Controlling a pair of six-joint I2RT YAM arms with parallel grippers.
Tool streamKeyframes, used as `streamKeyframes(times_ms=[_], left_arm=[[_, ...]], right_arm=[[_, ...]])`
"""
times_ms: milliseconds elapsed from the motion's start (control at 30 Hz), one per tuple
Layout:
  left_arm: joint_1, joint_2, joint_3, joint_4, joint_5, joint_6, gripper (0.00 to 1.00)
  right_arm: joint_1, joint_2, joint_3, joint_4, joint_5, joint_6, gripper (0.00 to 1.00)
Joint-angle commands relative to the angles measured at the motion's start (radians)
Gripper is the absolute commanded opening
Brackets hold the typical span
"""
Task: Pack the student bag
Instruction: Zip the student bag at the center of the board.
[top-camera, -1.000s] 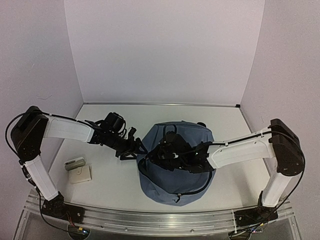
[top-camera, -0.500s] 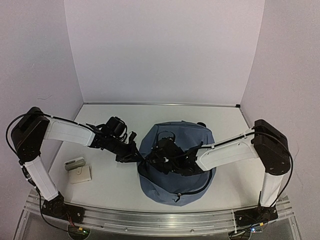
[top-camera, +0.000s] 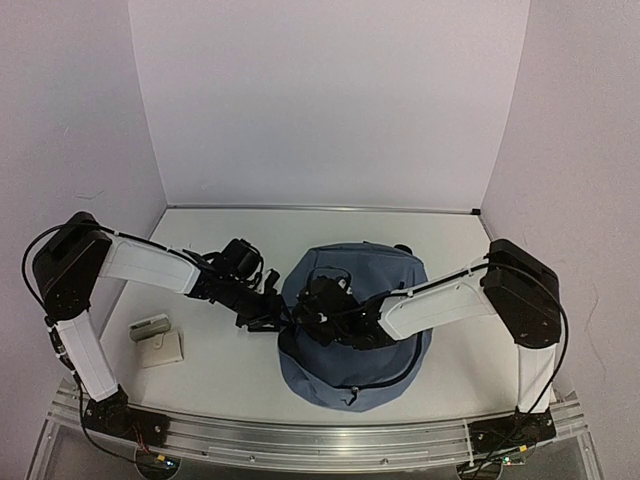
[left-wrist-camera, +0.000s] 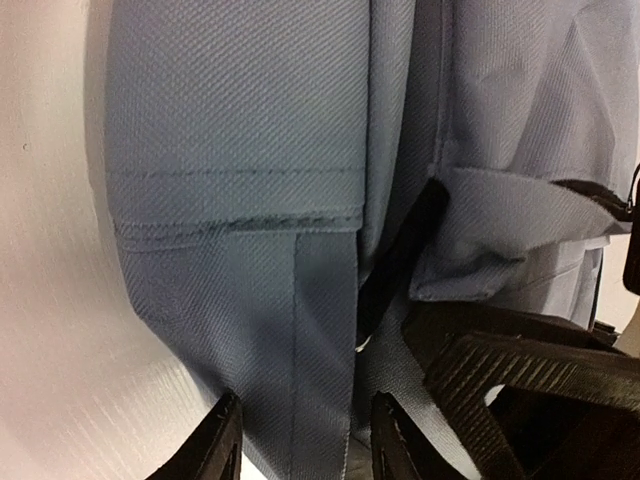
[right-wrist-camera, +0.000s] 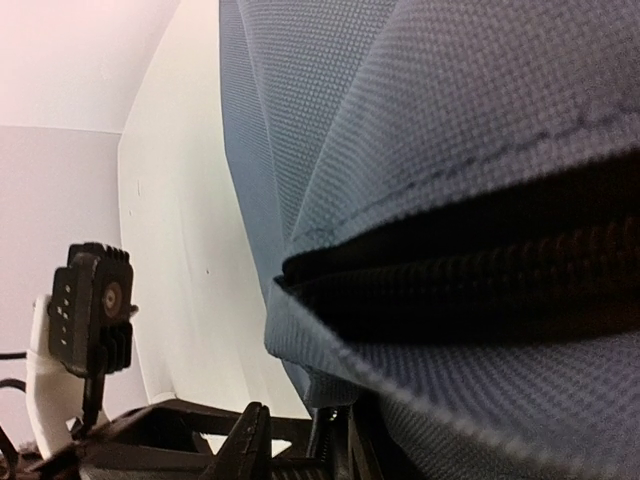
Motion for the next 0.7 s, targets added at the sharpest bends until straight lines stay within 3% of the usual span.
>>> streamKeyframes(times_ms=[0,200,300,467,667], left_arm=[[-0.011,0.020,0.031,-0.048,-0.030,0.022,0.24],[-0.013,0.015,0.013,-0.039,-0.046,0.006,0.01],[-0.016,-0.006,-0.008,-0.019,-0.070,-0.006,0.00],[-0.017,-0.132,-0.128,0.140,-0.110,-0.062,0.00],[-0.039,-0.179,-0.232,0.398,0.001,-0.101,0.00]], right_arm=[[-0.040,0.046,0.031,-0.009,0.074,0.042,0.27],[-0.044,0.084,0.112,-0.110,0.093,0.036,0.27],[-0.041,0.066,0.117,-0.214,0.149,0.065,0.26],[-0.042,-0.022,-0.024,-0.227,0.206,0.142,0.26],[-0.049,-0.096,-0.109,-0.233,0.192,0.132,0.25]])
